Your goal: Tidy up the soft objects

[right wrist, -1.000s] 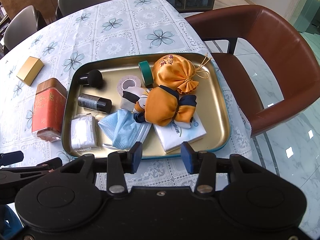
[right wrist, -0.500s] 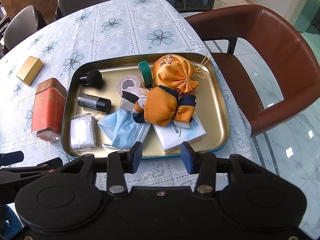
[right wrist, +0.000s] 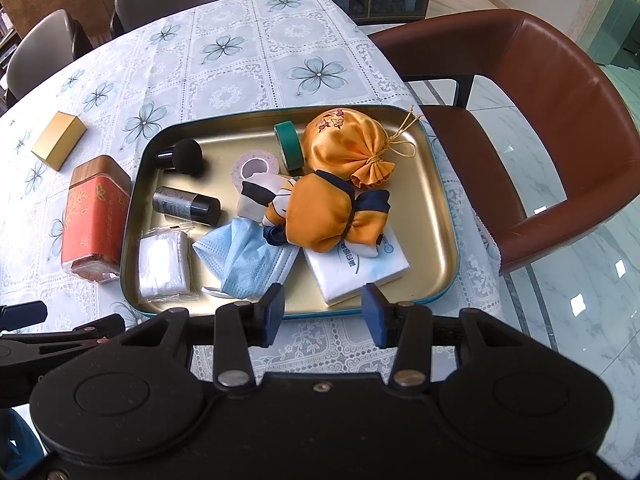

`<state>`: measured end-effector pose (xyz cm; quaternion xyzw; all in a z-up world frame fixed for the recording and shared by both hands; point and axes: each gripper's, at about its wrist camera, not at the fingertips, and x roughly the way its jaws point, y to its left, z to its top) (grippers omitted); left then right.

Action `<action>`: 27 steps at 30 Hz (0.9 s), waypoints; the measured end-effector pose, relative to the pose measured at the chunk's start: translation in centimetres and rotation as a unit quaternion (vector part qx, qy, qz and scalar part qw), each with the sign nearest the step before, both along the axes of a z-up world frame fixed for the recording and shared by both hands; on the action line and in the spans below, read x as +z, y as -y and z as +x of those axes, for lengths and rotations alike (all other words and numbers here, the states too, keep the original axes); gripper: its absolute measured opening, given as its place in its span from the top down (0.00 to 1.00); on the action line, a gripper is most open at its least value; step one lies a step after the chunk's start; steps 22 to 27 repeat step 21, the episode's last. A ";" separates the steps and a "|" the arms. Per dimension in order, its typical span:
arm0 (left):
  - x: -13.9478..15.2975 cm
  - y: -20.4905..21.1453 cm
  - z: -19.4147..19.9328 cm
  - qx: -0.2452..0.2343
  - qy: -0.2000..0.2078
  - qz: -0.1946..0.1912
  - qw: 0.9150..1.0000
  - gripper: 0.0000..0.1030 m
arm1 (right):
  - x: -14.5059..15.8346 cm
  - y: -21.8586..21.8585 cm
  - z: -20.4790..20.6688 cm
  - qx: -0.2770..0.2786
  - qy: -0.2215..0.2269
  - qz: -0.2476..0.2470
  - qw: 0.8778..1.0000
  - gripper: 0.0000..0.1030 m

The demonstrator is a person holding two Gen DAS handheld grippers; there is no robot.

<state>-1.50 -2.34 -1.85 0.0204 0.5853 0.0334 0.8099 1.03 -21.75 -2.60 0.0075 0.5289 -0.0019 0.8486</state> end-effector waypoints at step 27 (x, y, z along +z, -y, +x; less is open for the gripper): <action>-0.2 0.1 0.4 0.001 0.001 0.000 1.000 0.15 | -0.1 0.0 0.4 0.005 -0.003 -0.003 1.000 0.56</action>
